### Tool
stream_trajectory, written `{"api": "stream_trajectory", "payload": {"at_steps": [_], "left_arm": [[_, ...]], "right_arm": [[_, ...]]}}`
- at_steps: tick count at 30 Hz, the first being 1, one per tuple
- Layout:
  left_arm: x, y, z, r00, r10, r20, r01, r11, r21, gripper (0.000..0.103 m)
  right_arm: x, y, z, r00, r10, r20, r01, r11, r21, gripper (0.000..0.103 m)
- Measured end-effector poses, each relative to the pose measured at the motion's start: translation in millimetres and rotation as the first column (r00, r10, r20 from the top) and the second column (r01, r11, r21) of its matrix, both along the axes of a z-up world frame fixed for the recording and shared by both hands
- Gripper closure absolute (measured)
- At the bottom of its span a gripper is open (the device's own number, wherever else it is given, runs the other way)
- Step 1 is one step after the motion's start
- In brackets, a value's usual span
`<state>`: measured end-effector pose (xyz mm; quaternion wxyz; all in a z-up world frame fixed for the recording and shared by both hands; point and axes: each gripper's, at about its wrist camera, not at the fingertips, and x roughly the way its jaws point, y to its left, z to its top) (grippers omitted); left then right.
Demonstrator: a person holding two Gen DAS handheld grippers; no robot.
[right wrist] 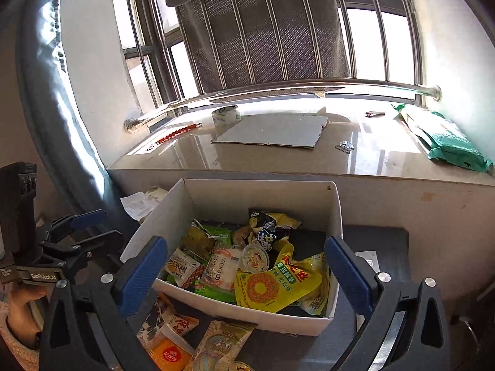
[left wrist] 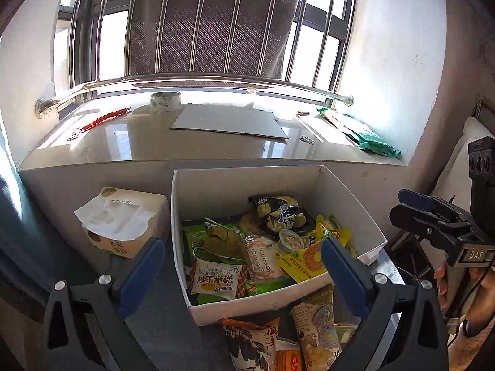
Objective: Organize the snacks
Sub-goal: 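Withdraw both tools from the box back over the remaining snacks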
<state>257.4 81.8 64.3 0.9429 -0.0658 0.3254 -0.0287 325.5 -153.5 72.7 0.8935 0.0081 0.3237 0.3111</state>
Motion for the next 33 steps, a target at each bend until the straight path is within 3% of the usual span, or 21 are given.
{"api": "stream_trajectory", "payload": {"at_steps": [5, 10, 13, 18, 20, 24, 33], "left_arm": [[-65.8, -15.8, -6.1, 0.998, -0.033, 0.047, 0.032, 0.999, 0.023, 0.0], [-135.7, -29.0, -31.9, 0.997, -0.058, 0.058, 0.059, 0.998, -0.021, 0.0], [-172.4, -38.5, -48.9, 0.998, -0.025, 0.059, 0.025, 1.0, -0.011, 0.0], [-225.3, -54.0, -80.1, 0.998, 0.03, 0.048, -0.026, 0.995, -0.096, 0.0], [-237.1, -61.0, -91.7, 0.999, 0.019, 0.027, -0.016, 0.995, -0.1, 0.0], [-246.7, -70.9, -102.9, 1.0, 0.004, -0.013, -0.005, 0.996, -0.09, 0.0], [-235.8, -78.2, -108.5, 0.999, -0.012, -0.05, 0.007, 0.996, -0.084, 0.0]], "right_arm": [[-58.4, -15.6, -6.9, 0.998, 0.048, 0.032, -0.048, 0.999, 0.019, 0.0], [-118.3, -39.4, -30.4, 0.997, 0.063, 0.039, -0.065, 0.997, 0.037, 0.0], [-154.4, -54.9, -46.7, 0.998, 0.049, 0.034, -0.05, 0.998, 0.031, 0.0], [-207.1, -77.8, -73.5, 1.0, -0.006, 0.021, 0.005, 0.999, 0.049, 0.0], [-223.4, -87.4, -89.4, 1.0, -0.018, -0.006, 0.019, 0.997, 0.071, 0.0], [-232.2, -93.0, -116.5, 0.996, -0.028, -0.086, 0.028, 1.0, 0.004, 0.0], [-215.1, -94.1, -132.8, 0.989, -0.023, -0.143, 0.026, 0.999, 0.019, 0.0]]}}
